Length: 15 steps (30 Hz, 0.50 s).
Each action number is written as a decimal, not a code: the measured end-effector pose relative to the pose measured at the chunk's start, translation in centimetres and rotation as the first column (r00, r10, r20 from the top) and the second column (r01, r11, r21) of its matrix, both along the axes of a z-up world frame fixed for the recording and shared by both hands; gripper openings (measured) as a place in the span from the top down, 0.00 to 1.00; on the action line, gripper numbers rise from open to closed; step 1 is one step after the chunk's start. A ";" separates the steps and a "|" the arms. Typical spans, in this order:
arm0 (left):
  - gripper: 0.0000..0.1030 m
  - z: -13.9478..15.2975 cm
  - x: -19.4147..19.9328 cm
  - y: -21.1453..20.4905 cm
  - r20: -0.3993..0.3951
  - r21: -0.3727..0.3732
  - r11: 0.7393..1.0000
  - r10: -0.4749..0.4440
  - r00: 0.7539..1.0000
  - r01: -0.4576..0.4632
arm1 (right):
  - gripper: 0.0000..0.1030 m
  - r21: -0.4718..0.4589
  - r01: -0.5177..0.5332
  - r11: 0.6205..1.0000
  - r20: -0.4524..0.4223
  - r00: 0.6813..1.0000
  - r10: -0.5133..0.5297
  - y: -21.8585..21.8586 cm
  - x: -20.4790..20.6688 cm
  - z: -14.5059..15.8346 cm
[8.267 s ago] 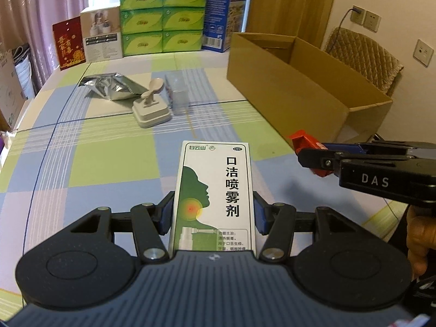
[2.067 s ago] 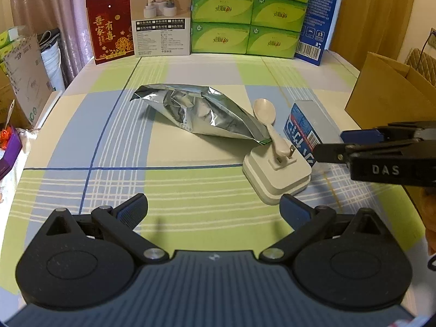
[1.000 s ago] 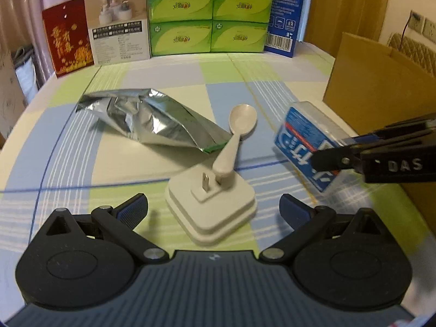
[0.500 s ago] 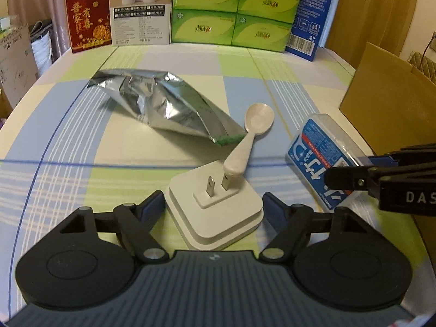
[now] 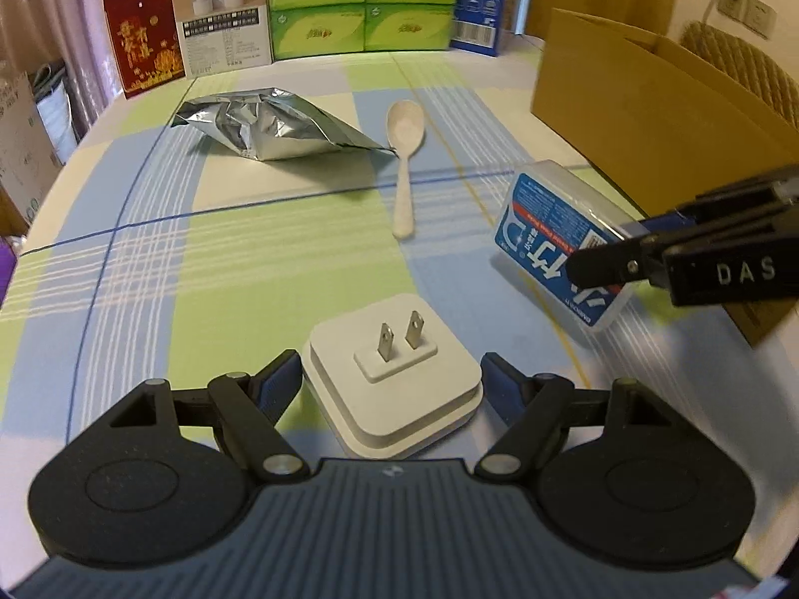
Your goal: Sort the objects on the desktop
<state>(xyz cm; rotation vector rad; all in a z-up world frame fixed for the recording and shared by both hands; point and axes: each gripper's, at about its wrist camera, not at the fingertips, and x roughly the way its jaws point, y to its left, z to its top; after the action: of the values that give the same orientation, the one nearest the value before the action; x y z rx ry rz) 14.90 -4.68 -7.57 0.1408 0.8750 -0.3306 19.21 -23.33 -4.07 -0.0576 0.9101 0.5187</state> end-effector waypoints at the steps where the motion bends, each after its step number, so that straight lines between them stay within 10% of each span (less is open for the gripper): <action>1: 0.28 0.1 -0.6 0.1 0.003 -0.001 1.000 0.001 1.000 -0.001 | 0.73 0.001 -0.002 1.000 -0.001 1.000 0.002 -0.1 -0.6 0.0; 15: 0.16 -0.5 -3.5 0.1 0.005 -0.031 0.998 0.048 0.999 -0.048 | 0.73 -0.014 0.036 0.999 -0.002 0.999 -0.036 -0.5 -3.9 -0.9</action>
<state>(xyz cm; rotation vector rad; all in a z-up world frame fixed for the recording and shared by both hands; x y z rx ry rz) 11.44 -4.61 -8.05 0.0919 0.8660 -0.2985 15.32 -23.84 -5.01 -0.0531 0.9153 0.4786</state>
